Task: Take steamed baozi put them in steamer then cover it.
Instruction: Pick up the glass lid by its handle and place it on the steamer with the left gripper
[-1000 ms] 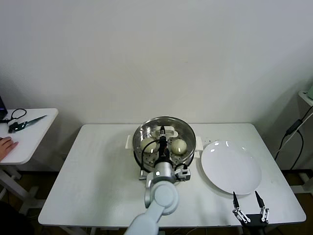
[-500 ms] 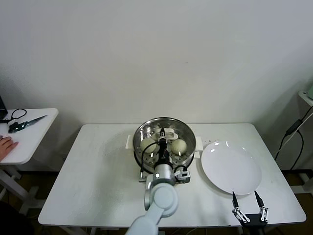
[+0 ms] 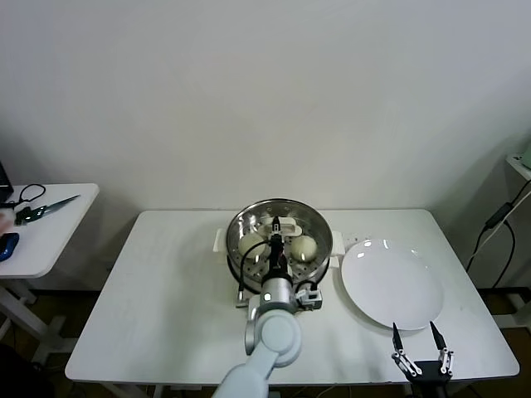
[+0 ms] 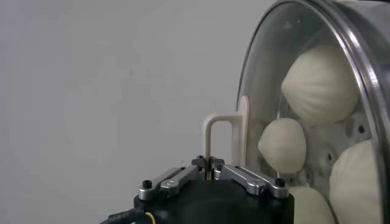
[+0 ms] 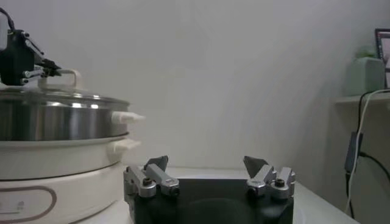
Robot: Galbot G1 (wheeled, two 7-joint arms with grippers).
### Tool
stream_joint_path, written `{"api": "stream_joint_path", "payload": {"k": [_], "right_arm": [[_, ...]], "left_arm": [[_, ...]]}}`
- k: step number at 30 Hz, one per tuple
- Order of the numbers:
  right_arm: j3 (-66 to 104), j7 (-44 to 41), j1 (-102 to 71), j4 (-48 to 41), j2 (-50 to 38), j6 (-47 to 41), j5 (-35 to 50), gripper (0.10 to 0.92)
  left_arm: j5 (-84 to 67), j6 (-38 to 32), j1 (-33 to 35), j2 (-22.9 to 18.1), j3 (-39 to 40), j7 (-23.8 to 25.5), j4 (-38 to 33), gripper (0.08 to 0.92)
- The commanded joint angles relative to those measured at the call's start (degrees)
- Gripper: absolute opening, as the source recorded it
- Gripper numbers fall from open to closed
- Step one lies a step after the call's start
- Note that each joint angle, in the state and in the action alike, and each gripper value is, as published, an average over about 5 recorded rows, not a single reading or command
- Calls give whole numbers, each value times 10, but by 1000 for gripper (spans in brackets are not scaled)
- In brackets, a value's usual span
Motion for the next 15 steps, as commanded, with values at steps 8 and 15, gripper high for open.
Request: {"api": "stream_joint_path", "payload": {"k": [8, 15], "right_arm": [[0, -1, -3, 4, 0, -3, 3, 823], [-8, -4, -5, 14, -3, -8, 5, 823]], "left_arm": [[5, -8, 6, -18, -1, 6, -14, 127], [-4, -11, 17, -2, 11, 18, -62, 185]]}}
